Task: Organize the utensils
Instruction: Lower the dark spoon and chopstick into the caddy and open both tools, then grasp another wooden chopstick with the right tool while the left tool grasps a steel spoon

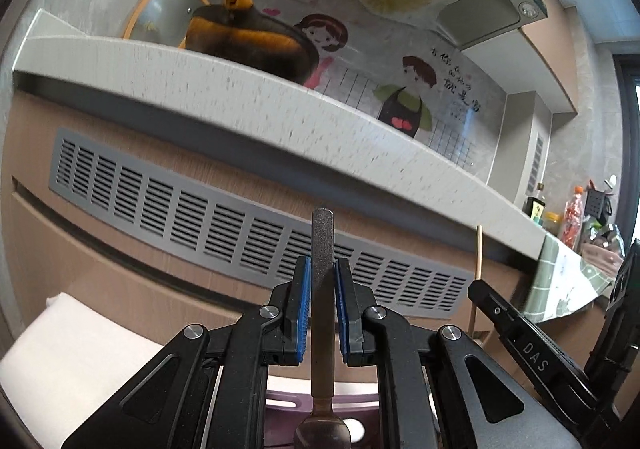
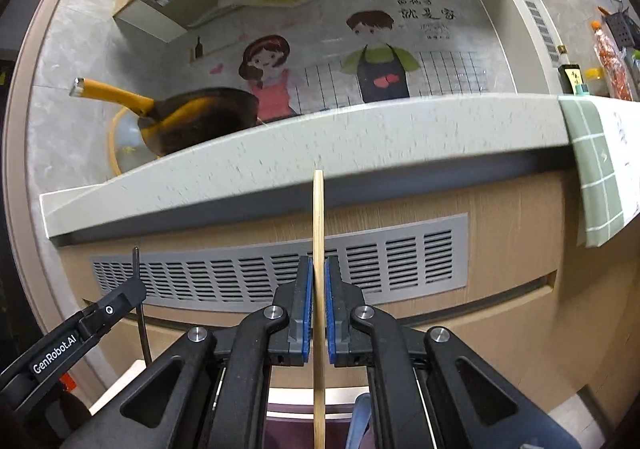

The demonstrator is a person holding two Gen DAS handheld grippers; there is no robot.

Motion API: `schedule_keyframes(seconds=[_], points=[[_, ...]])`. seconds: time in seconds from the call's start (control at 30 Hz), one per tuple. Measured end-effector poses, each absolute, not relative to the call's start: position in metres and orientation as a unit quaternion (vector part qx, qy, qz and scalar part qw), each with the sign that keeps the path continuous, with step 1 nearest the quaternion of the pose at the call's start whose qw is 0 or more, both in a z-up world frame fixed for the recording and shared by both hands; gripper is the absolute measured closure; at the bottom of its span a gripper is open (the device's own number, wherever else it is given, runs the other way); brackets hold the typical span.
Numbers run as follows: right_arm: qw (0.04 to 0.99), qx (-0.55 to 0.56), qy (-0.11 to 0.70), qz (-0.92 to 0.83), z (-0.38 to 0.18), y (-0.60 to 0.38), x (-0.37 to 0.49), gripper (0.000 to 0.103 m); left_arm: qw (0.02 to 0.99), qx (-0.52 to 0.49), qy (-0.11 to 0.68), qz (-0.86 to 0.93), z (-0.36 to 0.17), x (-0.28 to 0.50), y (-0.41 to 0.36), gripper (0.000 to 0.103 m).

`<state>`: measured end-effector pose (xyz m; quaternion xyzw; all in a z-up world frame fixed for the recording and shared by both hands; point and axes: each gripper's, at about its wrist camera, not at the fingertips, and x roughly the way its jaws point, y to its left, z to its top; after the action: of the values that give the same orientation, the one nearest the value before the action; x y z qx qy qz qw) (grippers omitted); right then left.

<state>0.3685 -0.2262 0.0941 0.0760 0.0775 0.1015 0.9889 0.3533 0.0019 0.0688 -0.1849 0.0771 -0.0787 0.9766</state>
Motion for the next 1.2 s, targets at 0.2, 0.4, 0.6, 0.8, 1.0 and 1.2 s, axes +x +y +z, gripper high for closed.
schedule_keyframes(seconds=[0.2, 0.4, 0.6, 0.8, 1.0, 1.2], points=[[0.981, 0.078, 0.128, 0.120, 0.076, -0.228, 0.373, 0.094, 0.965, -0.201, 0.126, -0.115, 0.045, 0.362, 0.006, 0.085], [0.980, 0.093, 0.138, 0.110, 0.080, -0.252, 0.341, 0.088, 0.959, -0.211, 0.151, -0.111, 0.053, 0.331, 0.033, 0.068], [0.978, 0.055, 0.180, 0.090, 0.087, -0.260, 0.300, 0.088, 0.963, -0.161, 0.207, -0.065, 0.046, 0.283, 0.077, 0.067], [0.948, -0.022, 0.284, 0.144, 0.052, -0.233, 0.252, 0.088, 0.935, -0.138, 0.323, -0.047, 0.011, 0.222, 0.124, 0.067], [0.820, -0.108, 0.410, 0.385, -0.005, -0.166, 0.192, 0.088, 0.921, -0.143, 0.361, -0.025, -0.019, 0.162, 0.152, 0.067], [0.738, -0.231, 0.422, 0.473, -0.046, -0.108, 0.137, 0.088, 0.916, -0.144, 0.374, -0.022, -0.039, 0.145, 0.162, 0.067]])
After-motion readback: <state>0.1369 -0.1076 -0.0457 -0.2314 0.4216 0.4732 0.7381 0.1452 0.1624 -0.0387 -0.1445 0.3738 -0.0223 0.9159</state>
